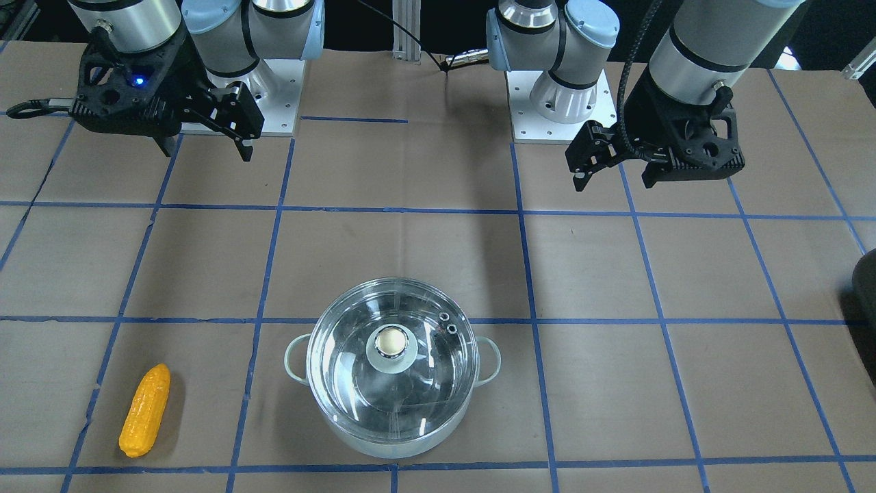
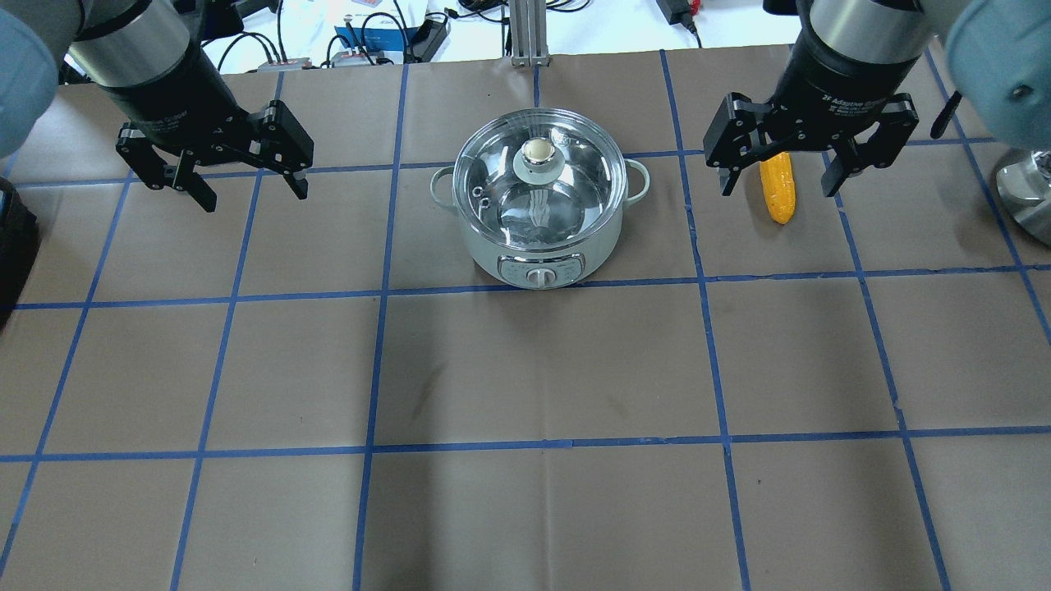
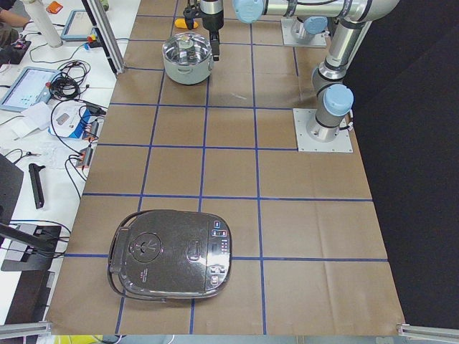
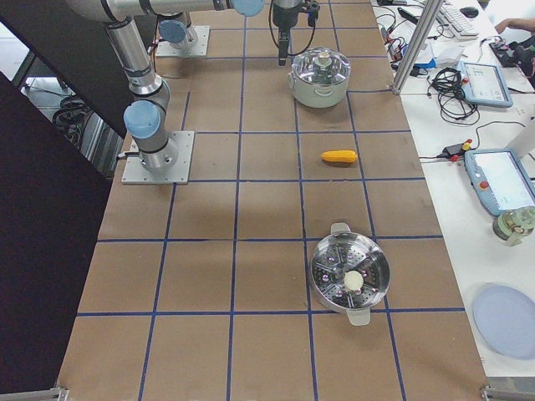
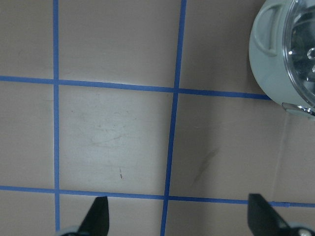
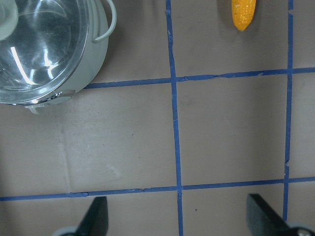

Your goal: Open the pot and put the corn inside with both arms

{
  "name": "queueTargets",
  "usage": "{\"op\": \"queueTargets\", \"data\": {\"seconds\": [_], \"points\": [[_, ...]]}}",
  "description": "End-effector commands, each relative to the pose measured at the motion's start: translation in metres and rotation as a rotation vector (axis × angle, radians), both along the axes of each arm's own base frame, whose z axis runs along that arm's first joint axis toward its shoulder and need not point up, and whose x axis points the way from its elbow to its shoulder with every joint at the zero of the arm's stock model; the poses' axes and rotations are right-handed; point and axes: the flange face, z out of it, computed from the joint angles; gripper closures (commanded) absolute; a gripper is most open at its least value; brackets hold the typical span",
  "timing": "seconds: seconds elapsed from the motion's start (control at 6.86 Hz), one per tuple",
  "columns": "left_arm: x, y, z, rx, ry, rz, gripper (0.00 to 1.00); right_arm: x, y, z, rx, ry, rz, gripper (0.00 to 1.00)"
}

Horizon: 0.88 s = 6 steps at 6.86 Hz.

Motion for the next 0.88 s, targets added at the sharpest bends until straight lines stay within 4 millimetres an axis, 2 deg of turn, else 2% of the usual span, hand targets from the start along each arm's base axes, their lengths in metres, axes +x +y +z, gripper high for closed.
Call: {"op": "queueTargets", "data": {"seconds": [0.0, 0.15, 0.29, 0.44, 0.58, 0.73], "points": [[0.000, 0.000, 0.000, 0.001, 0.000, 0.000, 0.00, 0.000, -0.001, -0.001, 0.002, 0.000, 0.003, 0.00], [0.000, -0.002, -0.003, 0.007, 0.002, -0.002, 0.00, -0.009, -0.009, 0.001, -0.012, 0.013, -0.004, 0.00], [0.001, -0.011, -0.005, 0.007, 0.003, 0.001, 0.00, -0.022, -0.017, 0.003, -0.017, 0.029, -0.004, 0.00], [-0.011, -0.021, 0.002, -0.019, 0.011, -0.018, 0.00, -0.041, -0.054, -0.017, -0.006, 0.024, -0.026, 0.00], [-0.050, -0.038, 0.006, -0.034, 0.016, -0.032, 0.00, -0.059, -0.091, -0.045, -0.024, 0.027, -0.014, 0.00], [-0.105, -0.070, -0.008, -0.024, 0.018, -0.008, 0.00, -0.082, -0.130, -0.093, -0.019, 0.028, 0.032, 0.00]]}}
